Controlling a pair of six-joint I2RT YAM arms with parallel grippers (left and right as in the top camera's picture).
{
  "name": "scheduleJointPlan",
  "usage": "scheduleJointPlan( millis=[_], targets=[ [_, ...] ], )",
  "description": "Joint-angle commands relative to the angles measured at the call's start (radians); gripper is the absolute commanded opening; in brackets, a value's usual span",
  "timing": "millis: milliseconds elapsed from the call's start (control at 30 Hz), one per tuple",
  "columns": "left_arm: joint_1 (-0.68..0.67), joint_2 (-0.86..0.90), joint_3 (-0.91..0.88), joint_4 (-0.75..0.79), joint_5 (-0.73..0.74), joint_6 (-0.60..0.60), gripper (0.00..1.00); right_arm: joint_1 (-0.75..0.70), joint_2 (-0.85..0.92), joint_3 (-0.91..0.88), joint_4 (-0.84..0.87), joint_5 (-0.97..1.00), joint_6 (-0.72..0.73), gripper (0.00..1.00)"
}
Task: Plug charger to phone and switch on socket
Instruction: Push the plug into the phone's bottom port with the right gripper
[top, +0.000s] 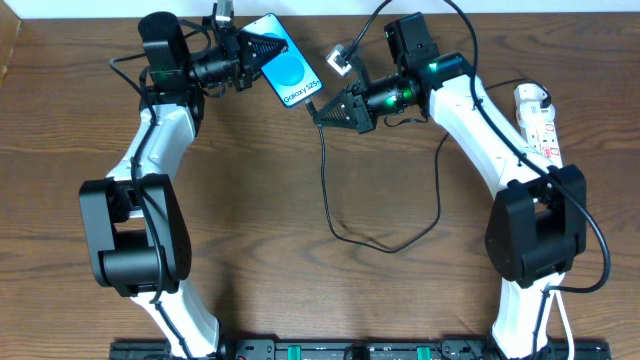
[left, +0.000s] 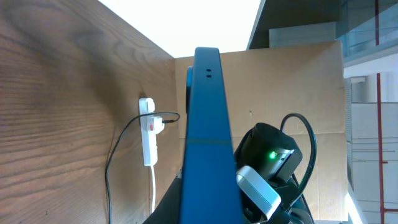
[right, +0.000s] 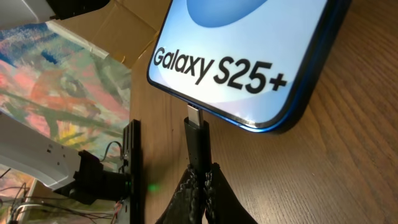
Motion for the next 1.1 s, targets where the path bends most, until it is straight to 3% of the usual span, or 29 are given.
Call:
scheduleJointPlan(
  millis=[0,1067],
  targets=[
    [-0.009,-0.023,0.013,0.006,0.018,0.01,0.07,0.0,-0.007,0.0,0.007,-0.008,-0.005,0.01],
    [-0.009,-0.023,0.01,0.006,0.046,0.09,0.07,-0.001,-0.007,0.0,0.055,-0.008,0.116,0.01]
  ],
)
